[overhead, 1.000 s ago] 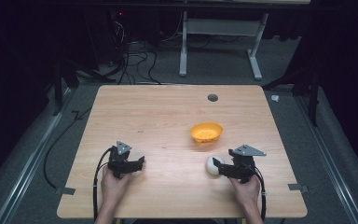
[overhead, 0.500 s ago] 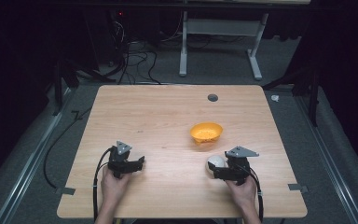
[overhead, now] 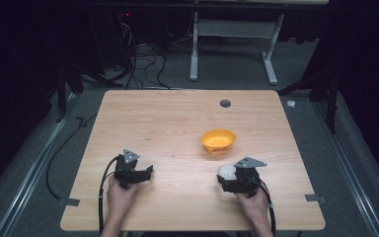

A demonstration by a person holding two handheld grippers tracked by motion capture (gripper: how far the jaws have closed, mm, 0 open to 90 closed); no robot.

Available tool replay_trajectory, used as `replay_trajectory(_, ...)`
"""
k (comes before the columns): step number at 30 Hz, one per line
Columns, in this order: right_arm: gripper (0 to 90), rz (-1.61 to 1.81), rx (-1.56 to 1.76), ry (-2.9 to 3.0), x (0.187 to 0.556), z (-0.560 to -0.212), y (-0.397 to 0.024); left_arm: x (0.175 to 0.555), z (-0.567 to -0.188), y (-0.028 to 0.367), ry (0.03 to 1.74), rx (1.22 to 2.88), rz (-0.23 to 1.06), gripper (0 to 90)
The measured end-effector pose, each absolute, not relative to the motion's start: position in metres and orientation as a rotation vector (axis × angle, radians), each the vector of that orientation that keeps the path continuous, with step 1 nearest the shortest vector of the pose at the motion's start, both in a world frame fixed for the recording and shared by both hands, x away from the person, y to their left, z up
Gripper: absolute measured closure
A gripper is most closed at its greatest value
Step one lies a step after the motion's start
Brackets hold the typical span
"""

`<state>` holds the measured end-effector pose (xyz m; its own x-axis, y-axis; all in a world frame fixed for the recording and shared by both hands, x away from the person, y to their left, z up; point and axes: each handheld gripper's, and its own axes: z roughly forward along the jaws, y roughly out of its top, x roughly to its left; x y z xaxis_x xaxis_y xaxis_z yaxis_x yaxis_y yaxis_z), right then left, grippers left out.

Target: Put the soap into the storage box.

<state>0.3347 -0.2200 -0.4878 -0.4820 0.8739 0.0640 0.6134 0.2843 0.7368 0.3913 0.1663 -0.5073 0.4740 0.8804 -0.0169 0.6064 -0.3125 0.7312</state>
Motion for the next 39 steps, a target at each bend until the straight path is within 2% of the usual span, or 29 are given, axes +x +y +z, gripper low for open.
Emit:
replay_trajectory(24, 24.1, 0.925, 1.341, 2.226, 0.336, -0.498, -0.215, 0.391, -0.507, 0.166, 1.228, 2.039, 0.513, 20.1)
replay_trajectory(39, 24.7, 0.915, 1.346, 2.234, 0.336, -0.497, -0.215, 0.391, -0.507, 0.166, 1.228, 2.039, 0.513, 20.1)
